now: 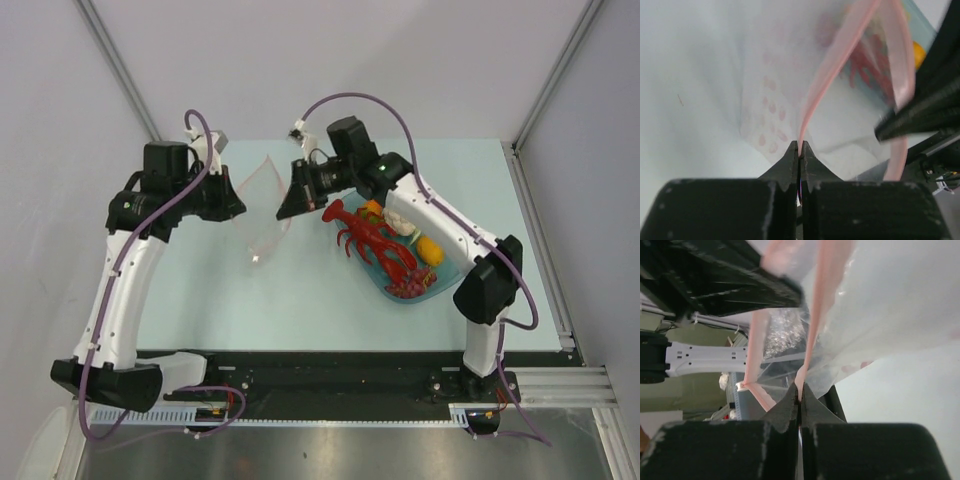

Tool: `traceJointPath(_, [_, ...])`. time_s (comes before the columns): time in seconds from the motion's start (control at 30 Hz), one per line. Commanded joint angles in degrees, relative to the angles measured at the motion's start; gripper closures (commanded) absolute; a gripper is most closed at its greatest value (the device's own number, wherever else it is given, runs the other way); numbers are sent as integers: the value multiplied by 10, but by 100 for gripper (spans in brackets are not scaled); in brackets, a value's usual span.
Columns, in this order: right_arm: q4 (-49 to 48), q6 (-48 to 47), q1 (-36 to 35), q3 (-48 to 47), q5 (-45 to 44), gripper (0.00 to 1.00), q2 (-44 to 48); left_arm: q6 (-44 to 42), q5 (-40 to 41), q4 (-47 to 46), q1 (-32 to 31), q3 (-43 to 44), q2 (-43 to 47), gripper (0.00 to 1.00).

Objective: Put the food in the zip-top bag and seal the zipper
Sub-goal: Open the zipper of the food storage bag at the center of the board.

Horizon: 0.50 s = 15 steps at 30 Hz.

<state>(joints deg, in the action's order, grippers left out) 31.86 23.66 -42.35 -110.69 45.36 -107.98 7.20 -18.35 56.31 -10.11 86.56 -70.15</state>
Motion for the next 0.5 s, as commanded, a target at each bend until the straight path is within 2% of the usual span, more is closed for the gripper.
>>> traceJointPath(0.0, [81,-40,66,-79,117,100,-32,4,-86,59,-2,69,41,100])
traceJointPath(0.07, [101,-62,71,-95,154,100,-44,8,-132,83,-4,63,53,100])
traceJointPath(0.17, [136,-90,62,-139,195,100,-83,22,-133,95,-4,56,74,100])
traceJointPath(0.33, [189,-143,74,-174,166,100,-138,38,-97,86,-4,46,51,100])
traceJointPath(0.47, [269,-235,102,-166,112,100,-166,43,-66,60,-3,3,8,100])
